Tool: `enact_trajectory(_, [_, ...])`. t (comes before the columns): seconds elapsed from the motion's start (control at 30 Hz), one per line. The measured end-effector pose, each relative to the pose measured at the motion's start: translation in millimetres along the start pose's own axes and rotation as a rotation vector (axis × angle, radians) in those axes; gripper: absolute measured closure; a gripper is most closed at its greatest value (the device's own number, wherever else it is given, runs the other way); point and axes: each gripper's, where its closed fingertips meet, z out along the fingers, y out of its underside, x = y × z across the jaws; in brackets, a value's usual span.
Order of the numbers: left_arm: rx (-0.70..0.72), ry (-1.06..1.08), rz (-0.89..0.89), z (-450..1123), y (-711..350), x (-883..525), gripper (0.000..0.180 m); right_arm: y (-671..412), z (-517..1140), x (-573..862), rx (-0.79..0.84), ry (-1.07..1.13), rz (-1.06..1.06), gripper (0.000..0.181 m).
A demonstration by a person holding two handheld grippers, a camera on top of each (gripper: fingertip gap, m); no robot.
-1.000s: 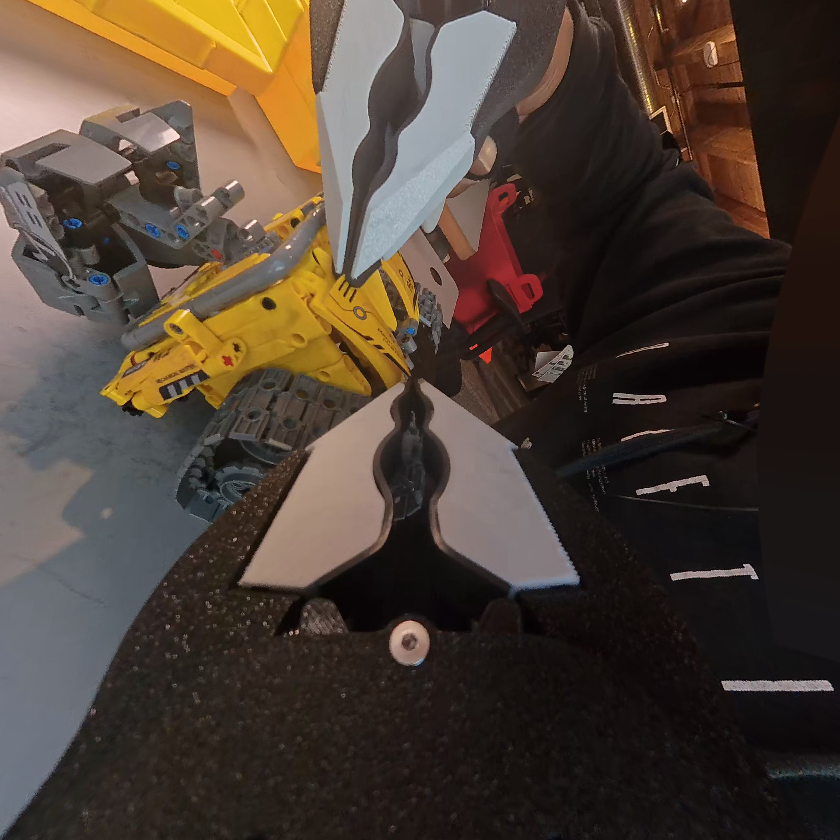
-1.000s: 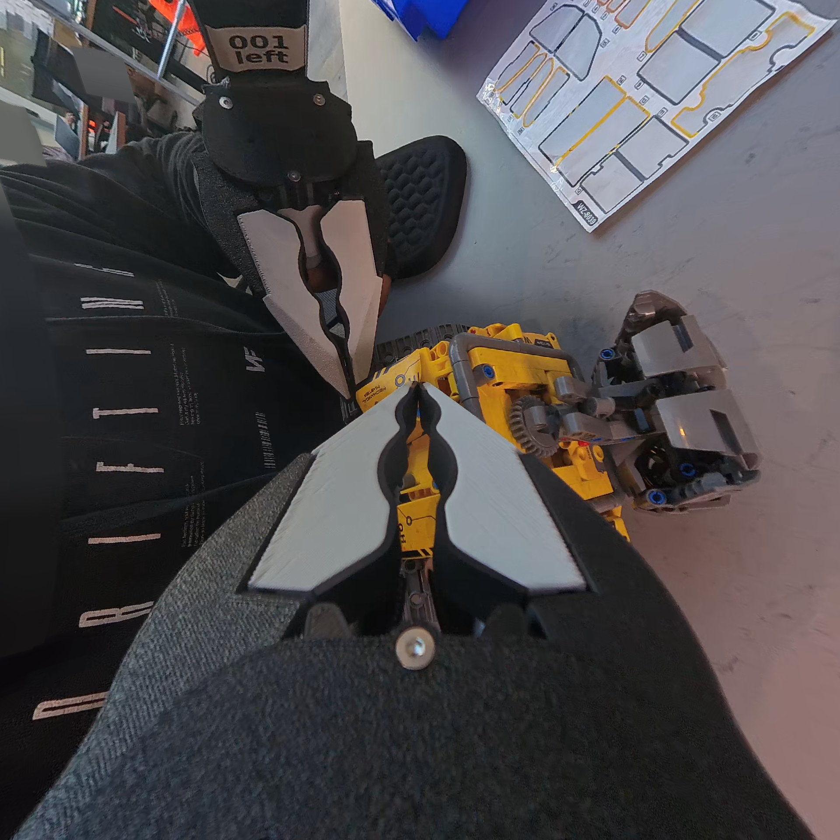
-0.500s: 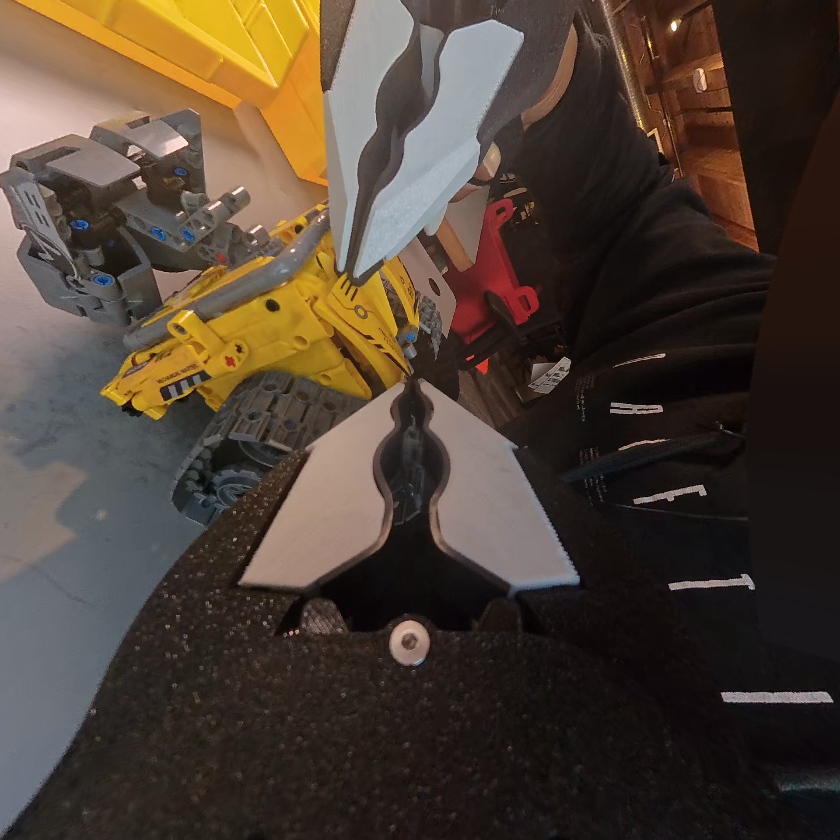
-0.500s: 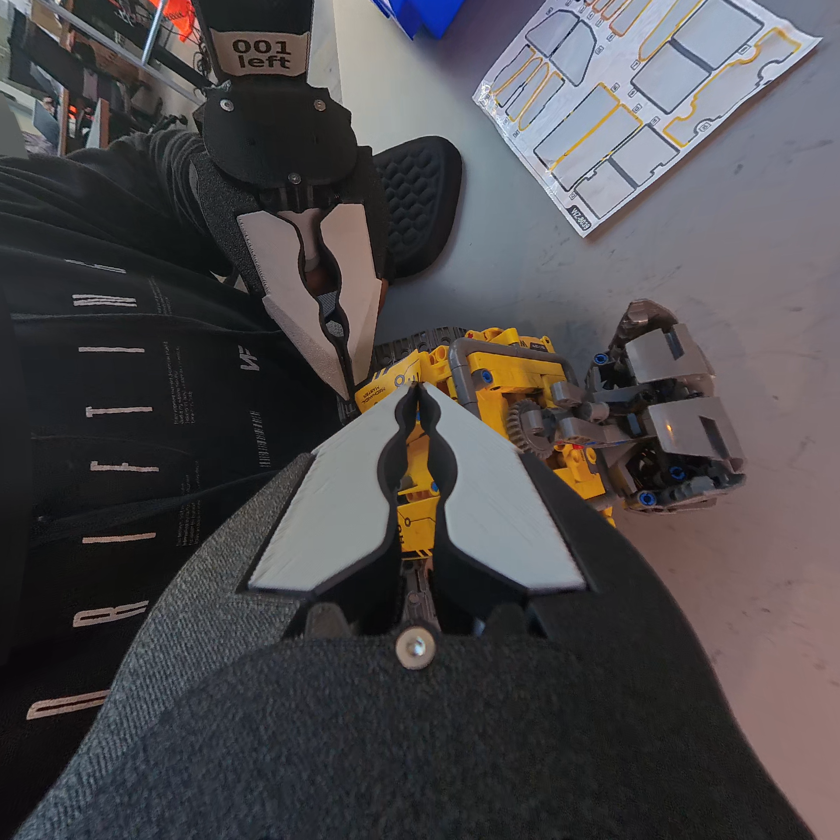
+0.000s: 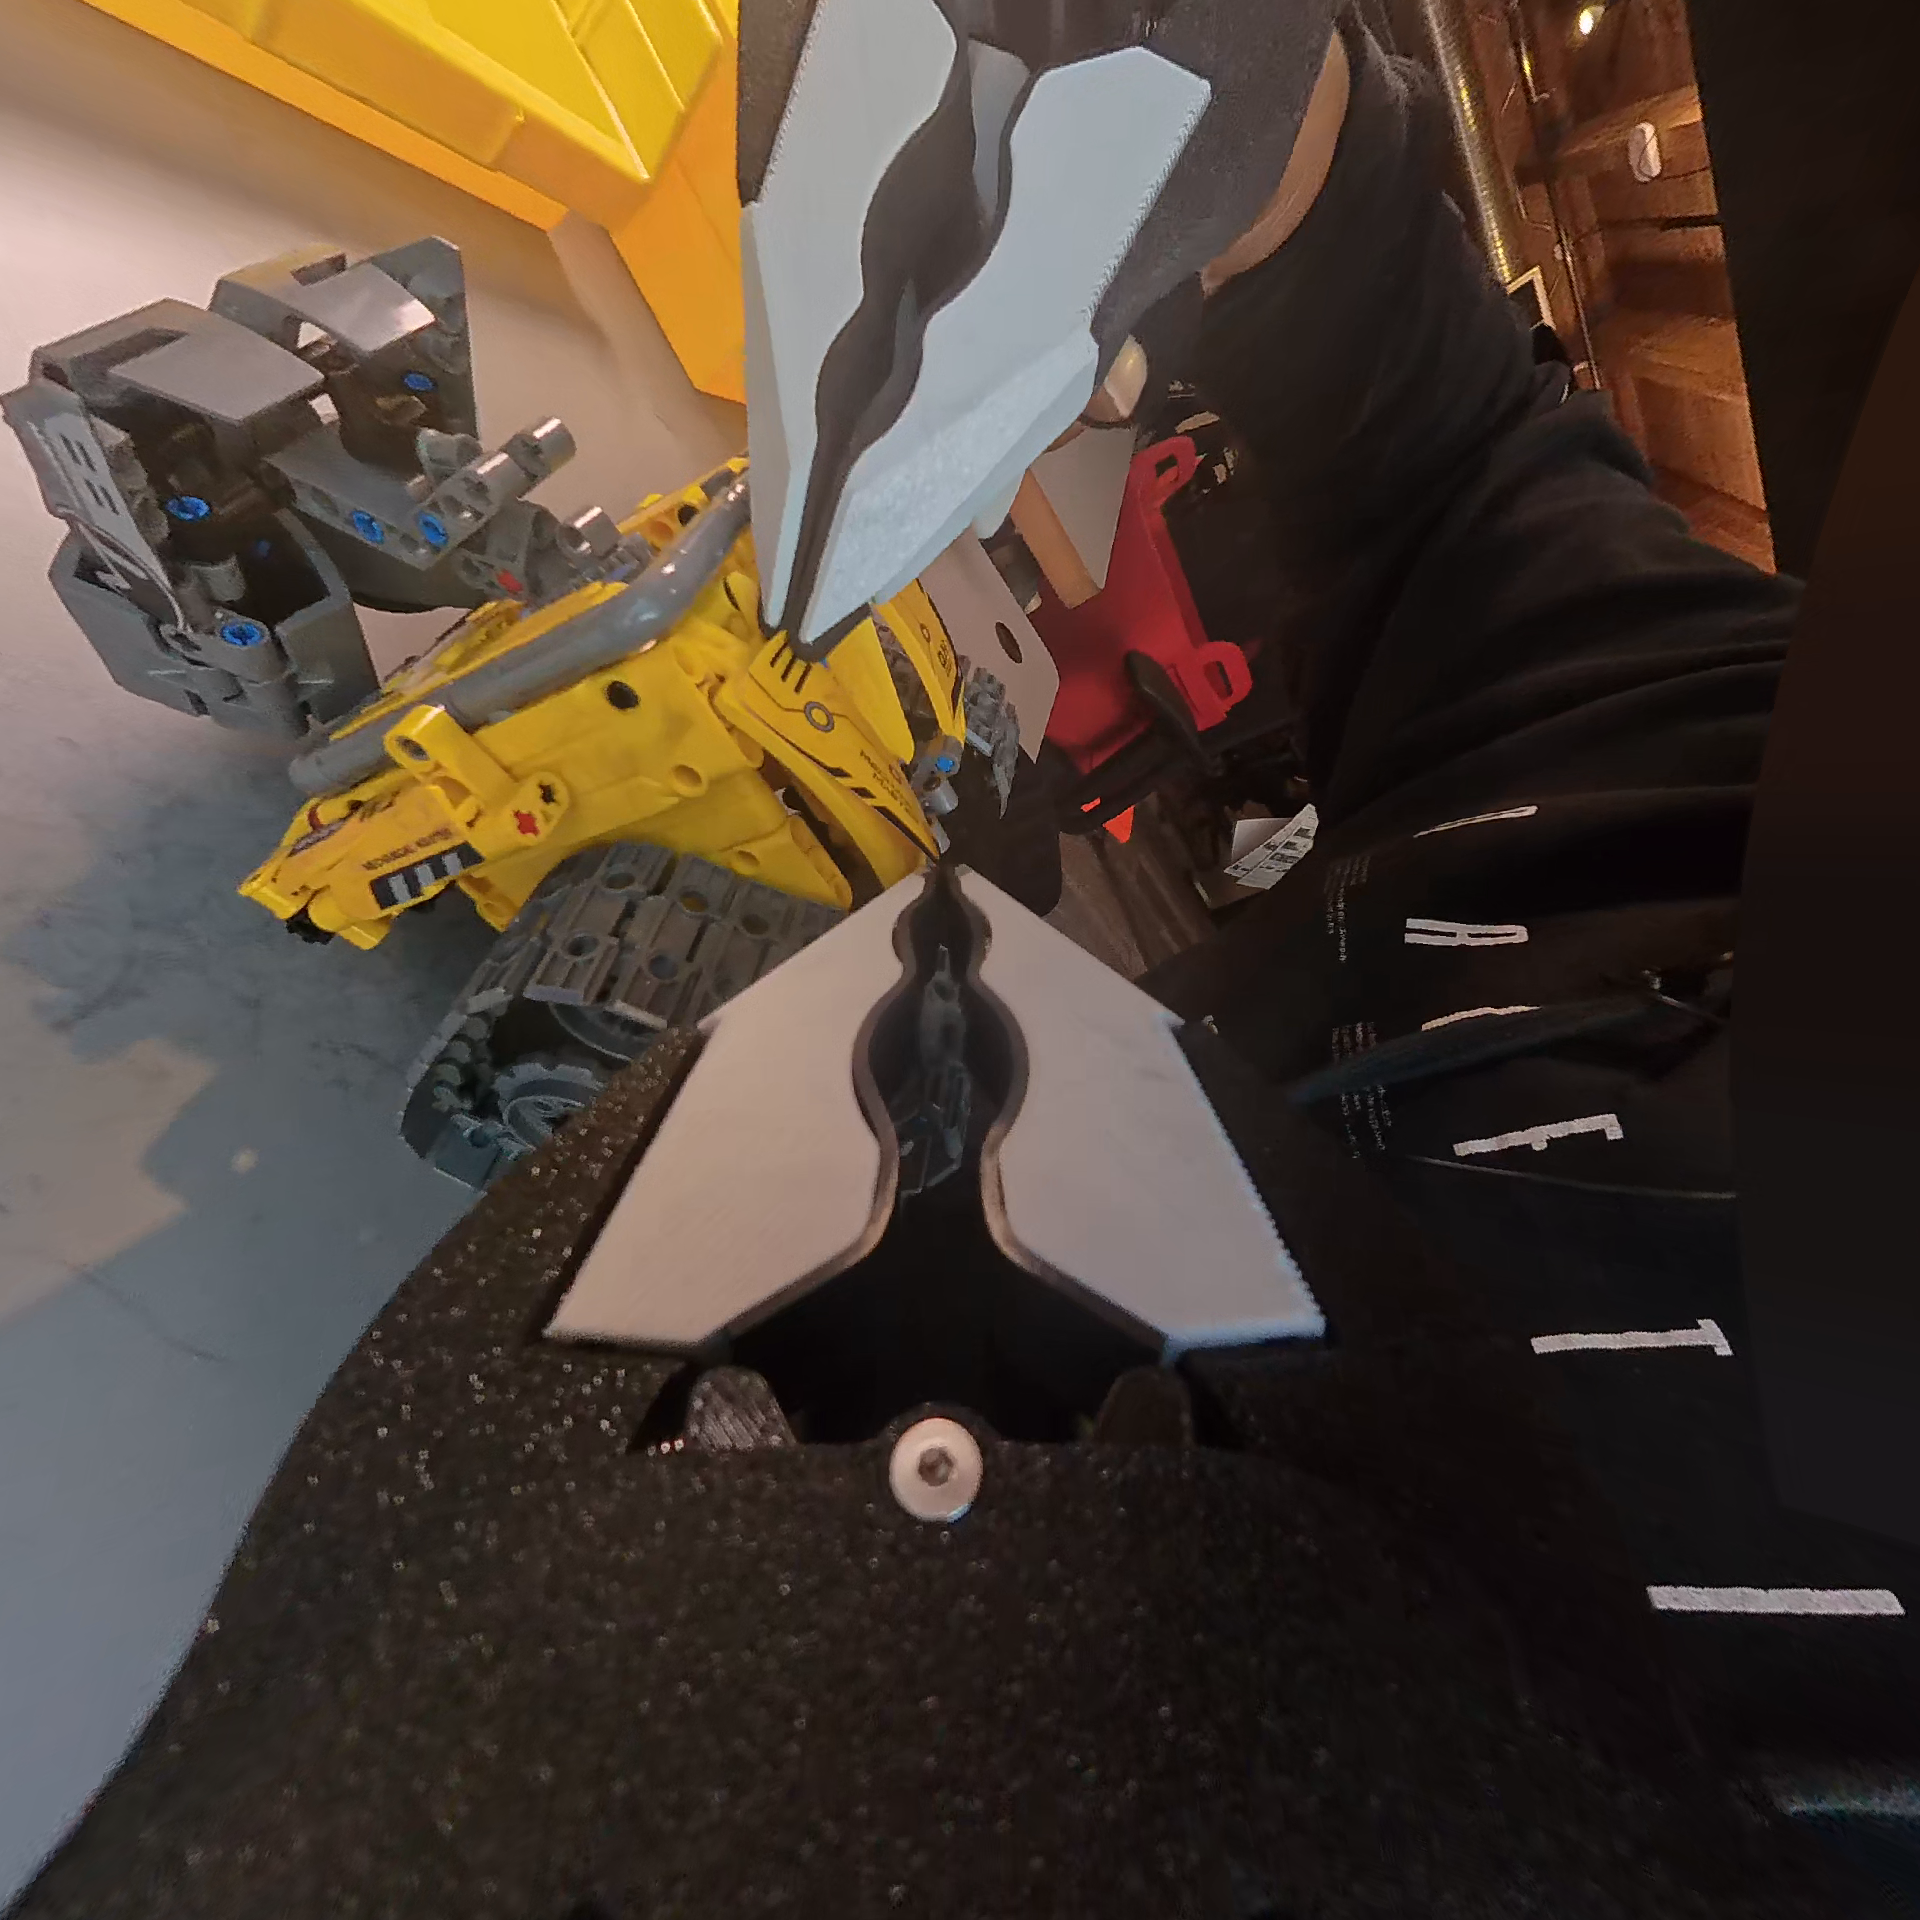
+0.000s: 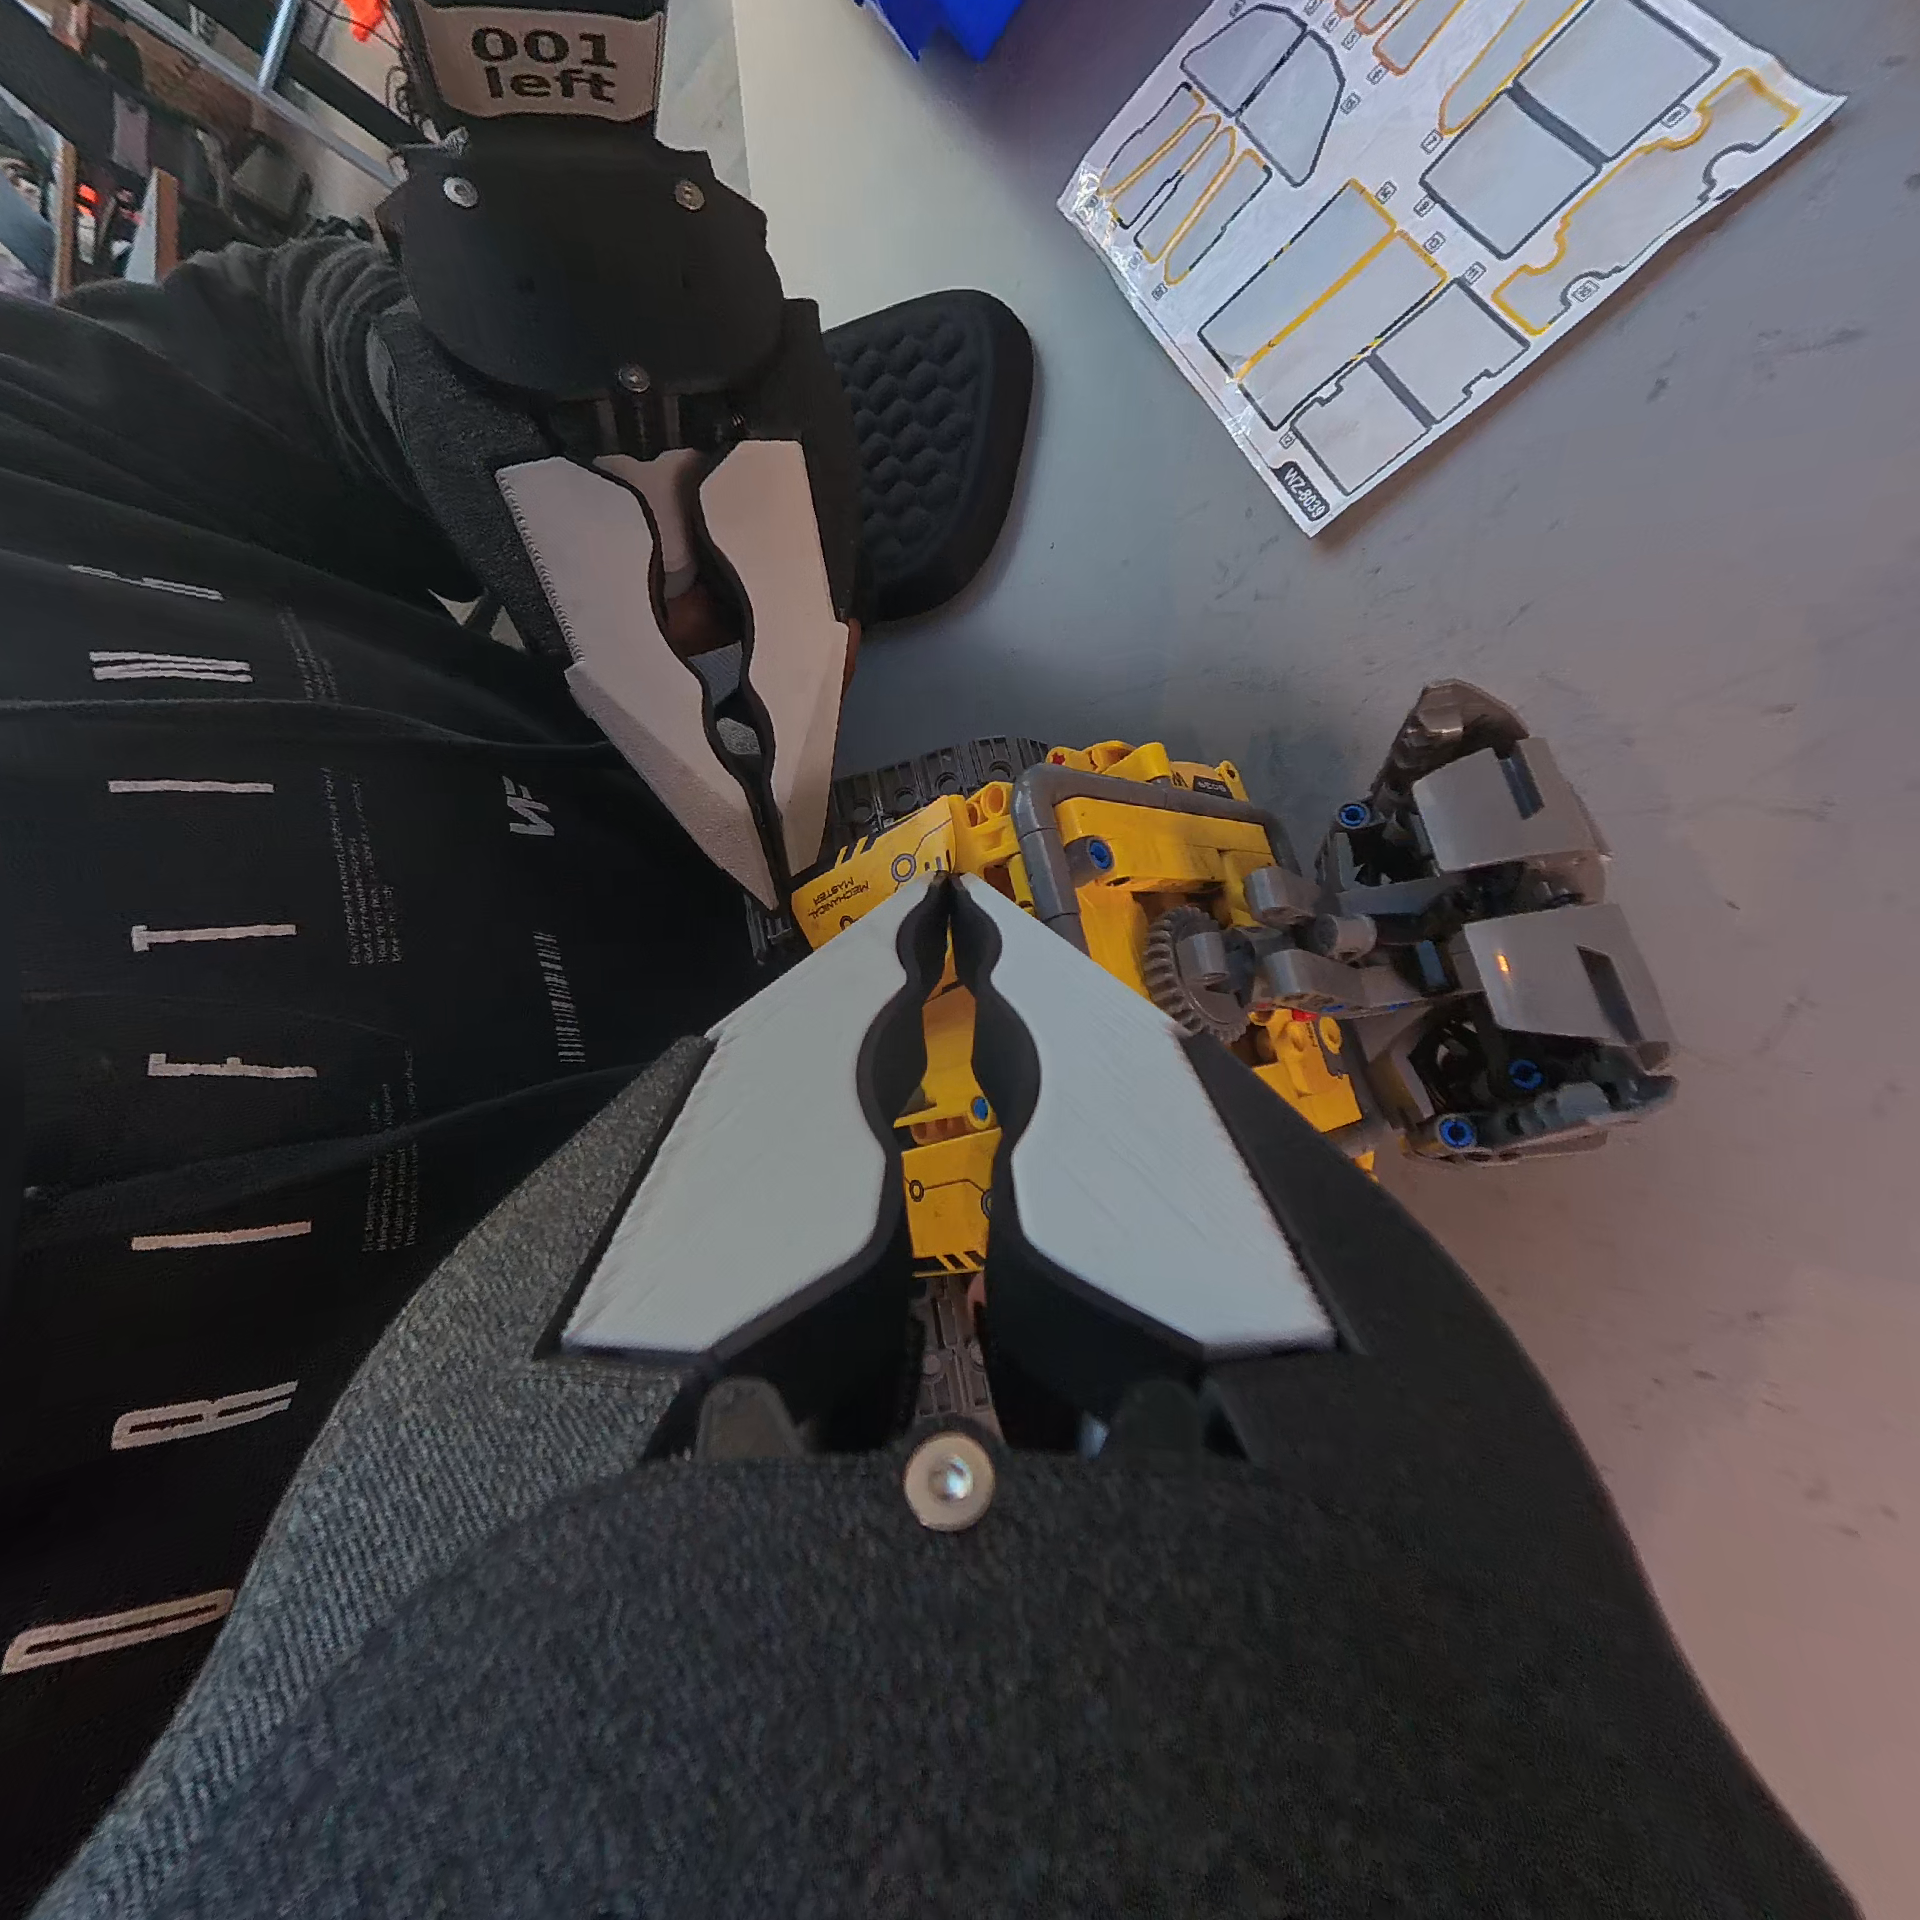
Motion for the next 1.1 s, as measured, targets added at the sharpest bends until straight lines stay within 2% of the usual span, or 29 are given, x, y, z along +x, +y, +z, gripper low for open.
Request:
enact_trajectory(0.7, [0.009, 0.062, -0.076, -0.6, -0.6, 0.2, 0.18, 0.8, -0.3, 1.0, -0.025, 0.057, -0.019, 0.181])
enact_trajectory(1.1, [0.015, 0.075, -0.083, -0.8, -0.6, -0.1, 0.18, 1.3, -0.9, 3.4, -0.156, 0.267, -0.279, 0.179])
